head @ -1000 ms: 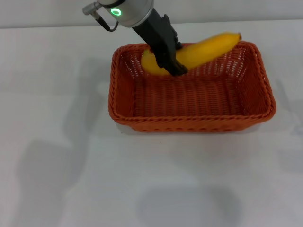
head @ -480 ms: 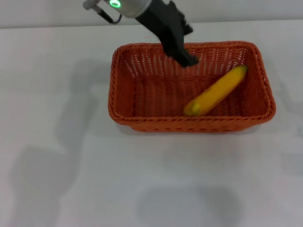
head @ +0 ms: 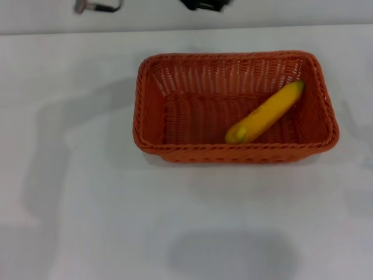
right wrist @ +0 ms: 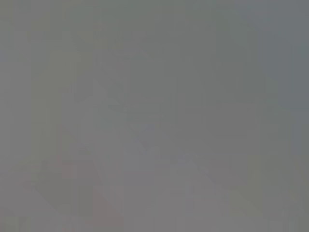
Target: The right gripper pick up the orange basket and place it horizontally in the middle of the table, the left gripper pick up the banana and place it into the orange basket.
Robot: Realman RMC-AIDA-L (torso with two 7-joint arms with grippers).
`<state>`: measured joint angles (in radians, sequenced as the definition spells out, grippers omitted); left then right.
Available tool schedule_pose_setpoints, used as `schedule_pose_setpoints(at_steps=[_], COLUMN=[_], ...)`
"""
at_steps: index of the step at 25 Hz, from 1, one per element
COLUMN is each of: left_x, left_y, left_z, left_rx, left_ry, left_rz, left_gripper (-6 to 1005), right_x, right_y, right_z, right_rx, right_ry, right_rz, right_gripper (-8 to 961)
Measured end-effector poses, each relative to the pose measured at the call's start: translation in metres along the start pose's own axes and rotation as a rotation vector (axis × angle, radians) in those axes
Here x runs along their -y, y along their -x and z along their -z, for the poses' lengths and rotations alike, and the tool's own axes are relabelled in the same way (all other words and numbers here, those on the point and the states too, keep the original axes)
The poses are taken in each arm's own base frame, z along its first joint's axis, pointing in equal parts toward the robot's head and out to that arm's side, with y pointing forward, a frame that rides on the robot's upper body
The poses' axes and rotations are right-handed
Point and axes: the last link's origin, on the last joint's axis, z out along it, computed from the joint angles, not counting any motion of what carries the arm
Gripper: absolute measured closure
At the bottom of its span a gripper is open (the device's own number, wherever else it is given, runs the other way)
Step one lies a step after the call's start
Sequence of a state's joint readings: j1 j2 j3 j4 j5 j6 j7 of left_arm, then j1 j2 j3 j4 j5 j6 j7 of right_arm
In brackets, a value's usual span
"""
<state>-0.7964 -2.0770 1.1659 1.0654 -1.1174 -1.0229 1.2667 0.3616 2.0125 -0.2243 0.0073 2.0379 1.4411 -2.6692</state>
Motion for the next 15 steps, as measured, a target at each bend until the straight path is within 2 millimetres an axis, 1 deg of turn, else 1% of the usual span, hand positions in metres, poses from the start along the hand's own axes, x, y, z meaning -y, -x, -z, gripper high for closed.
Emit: schedule_pose_setpoints(at_steps=[1,4,5,6,7,8,9,12,15], left_x=[0.000,0.015,0.020,0.024,0.024,0.032,0.033,0.036,0.034], left_y=[0.000,0.031,0.045,0.053,0.053,0.083,0.089,0.133,0.166], left_z=[0.000,0.019,0.028,0.034,0.034,0.052,0.056,0.073,0.087], left_rx=[0.000,-0.103,-0.145,-0.173,-0.173,-0.238,-0.249,-0.330,-0.413], left_ry=[0.000,-0.121,-0.172,-0.206,-0.206,-0.314,-0.335,-0.460,-0.560], left_rz=[0.000,0.161,0.226,0.262,0.262,0.373,0.392,0.564,0.668], left_gripper=[219,221,222,222,222,223,224,225,226], right_x=[0.000,0.003,0.005,0.006,0.006,0.007,0.007,0.008,0.008], right_y=[0.000,0.003,0.004,0.005,0.006,0.007,0.009,0.012,0.016], right_z=[0.000,-0.001,-0.001,-0.002,-0.003,-0.004,-0.006,-0.012,-0.019], right_rx=[0.000,0.006,0.009,0.013,0.015,0.018,0.022,0.029,0.034], right_ry=[0.000,-0.002,-0.001,-0.001,0.003,0.006,0.012,0.022,0.033], right_rz=[0.000,0.018,0.027,0.035,0.041,0.047,0.054,0.070,0.086], right_gripper=[96,96,96,96,96,96,96,96,96])
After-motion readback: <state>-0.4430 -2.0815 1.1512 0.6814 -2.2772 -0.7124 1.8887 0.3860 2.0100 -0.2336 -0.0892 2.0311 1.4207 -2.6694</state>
